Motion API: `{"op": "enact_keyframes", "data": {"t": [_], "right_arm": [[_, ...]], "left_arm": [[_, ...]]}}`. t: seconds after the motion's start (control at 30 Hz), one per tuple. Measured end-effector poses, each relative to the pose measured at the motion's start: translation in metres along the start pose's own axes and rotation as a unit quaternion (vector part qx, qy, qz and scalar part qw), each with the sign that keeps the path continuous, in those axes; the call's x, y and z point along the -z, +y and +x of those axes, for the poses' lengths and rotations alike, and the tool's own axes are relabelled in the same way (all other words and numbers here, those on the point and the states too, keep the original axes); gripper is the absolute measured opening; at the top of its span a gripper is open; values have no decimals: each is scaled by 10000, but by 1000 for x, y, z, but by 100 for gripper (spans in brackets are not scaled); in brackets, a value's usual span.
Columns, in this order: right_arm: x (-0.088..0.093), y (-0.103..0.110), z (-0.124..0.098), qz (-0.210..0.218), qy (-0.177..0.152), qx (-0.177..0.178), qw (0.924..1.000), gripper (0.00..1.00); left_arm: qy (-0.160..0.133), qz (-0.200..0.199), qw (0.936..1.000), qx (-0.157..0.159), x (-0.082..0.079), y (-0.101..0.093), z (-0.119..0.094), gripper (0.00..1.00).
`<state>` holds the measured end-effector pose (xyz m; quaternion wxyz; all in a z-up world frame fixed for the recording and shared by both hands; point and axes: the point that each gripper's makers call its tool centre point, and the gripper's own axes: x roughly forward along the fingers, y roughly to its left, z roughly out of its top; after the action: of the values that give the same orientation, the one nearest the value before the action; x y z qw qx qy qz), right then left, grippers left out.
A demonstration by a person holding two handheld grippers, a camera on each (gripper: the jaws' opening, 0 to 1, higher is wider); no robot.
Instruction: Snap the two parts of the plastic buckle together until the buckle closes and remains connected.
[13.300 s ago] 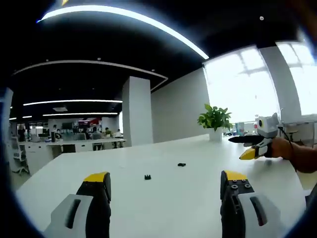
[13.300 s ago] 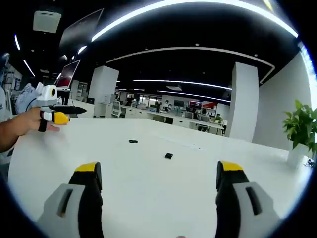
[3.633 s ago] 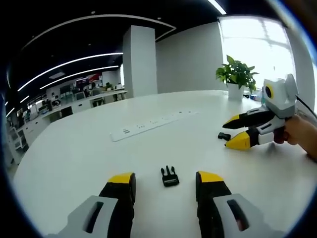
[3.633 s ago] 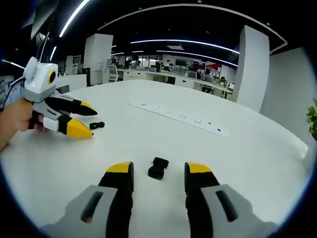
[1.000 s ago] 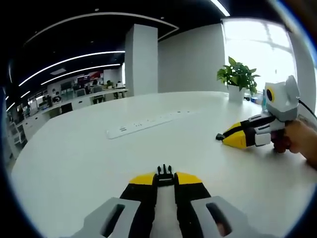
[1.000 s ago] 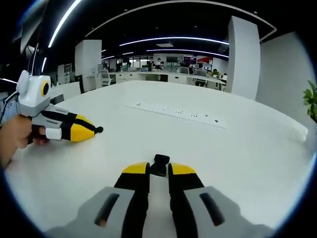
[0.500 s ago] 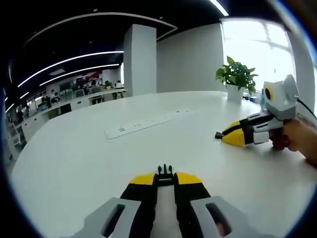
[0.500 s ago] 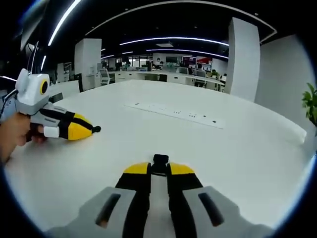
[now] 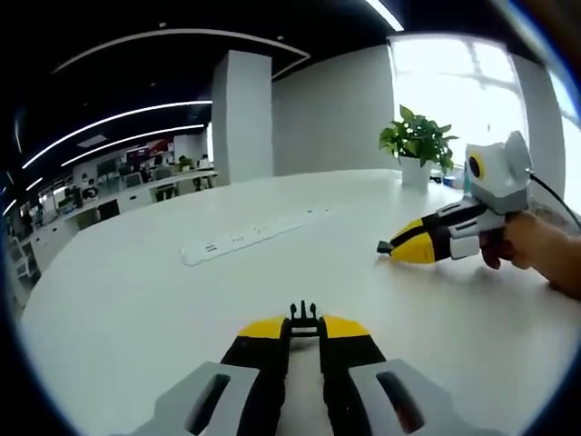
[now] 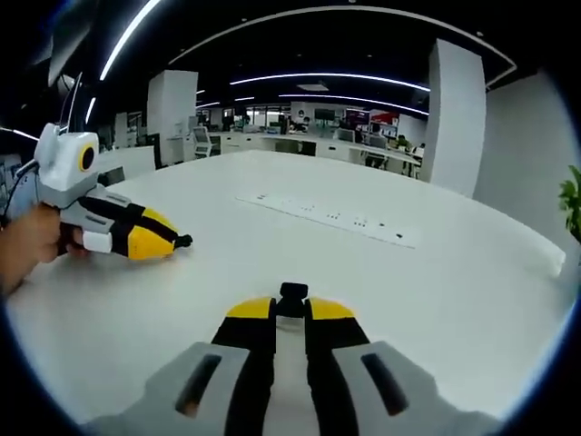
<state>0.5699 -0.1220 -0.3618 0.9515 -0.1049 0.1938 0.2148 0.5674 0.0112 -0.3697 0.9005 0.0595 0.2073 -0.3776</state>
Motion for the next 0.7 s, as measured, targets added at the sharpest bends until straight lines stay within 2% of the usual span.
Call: {"op": "enact_keyframes", "data": {"t": [0.1,0.13,0.17,0.2,0.27,0.33,0.43,0.5,0.57,0.7], "right_arm": [[6,-1,1,-12,64,-84,9999,10],[10,1,0,39,129,-203,9997,10],[8,3,0,73,59,-322,9994,10],[9,-1,-1,130,92,-269,9995,10],[7,-3,-2,45,1,-230,9997,10],[6,-7,-3,31,-70,-172,9998,10],[3,-15,-6,1,-206,-26,9998,10],[3,-19,-8,27,-250,22,9997,10],[-4,-21,-9,102,-447,2,9990,10],[-15,-25,-16,155,-586,51,9981,10]], "left_arm": [[-74,-83,9999,87,0,2,-1,12],[-91,-103,9999,78,-1,4,-2,11],[-116,-105,9998,91,-2,5,-3,11],[-296,-10,9994,190,-8,3,-3,11],[-326,24,9994,135,-9,6,-5,11],[-662,173,9976,80,-18,10,-7,11],[-607,197,9980,12,-17,14,-9,12],[-610,42,9981,14,-17,16,-10,12],[-629,-72,9980,30,-18,18,-12,12],[-647,-157,9976,185,-21,14,-15,11]]}}
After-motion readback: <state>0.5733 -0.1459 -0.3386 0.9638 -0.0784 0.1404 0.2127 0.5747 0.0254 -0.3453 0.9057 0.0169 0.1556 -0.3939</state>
